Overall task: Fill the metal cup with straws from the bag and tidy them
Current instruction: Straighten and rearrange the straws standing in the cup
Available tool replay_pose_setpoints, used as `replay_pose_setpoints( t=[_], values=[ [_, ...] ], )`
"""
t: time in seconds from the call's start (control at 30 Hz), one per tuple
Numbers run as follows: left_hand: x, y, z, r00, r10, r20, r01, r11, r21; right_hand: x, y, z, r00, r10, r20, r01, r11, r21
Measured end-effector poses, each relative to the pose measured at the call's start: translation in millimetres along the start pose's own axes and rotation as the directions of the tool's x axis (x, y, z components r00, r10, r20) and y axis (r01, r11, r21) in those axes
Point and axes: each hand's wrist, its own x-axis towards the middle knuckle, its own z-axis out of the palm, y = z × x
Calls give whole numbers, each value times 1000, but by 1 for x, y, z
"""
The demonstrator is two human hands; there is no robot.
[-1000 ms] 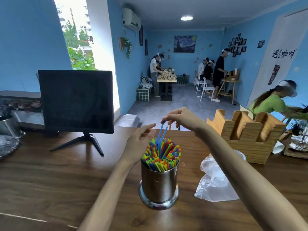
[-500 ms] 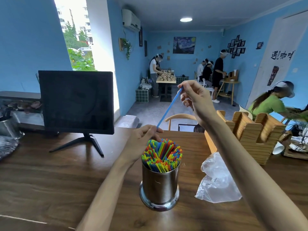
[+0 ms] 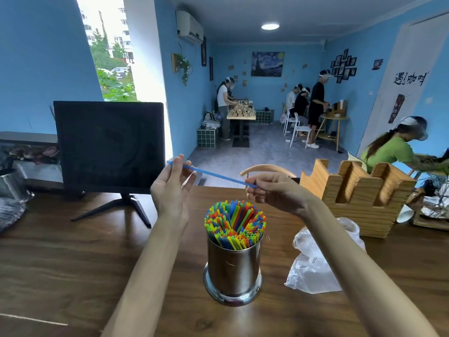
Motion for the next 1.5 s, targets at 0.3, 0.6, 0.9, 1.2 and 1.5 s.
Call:
replay_pose_setpoints(
  t=[0.3, 0.6, 0.9, 1.2, 1.5],
  values=[
    [-18, -17, 13, 883, 327, 338, -451, 791, 414, 31, 19, -3, 966, -23, -256, -198, 572, -796],
    [-17, -42, 0, 835, 214, 507, -529, 568, 631, 39, 21, 2, 976, 7, -217, -191, 502, -843],
    [-3, -48, -12, 758, -103, 644, -541, 453, 709, 42, 21, 9, 987, 28, -156, -147, 527, -837],
    [8, -51, -12, 805, -188, 562, -349, 617, 705, 34, -22, 4, 941, -251, -228, -17, 637, -771],
    [12, -52, -6, 788, -244, 566, -318, 625, 713, 19, -72, 8, 775, -494, -393, 209, 788, -579]
  ],
)
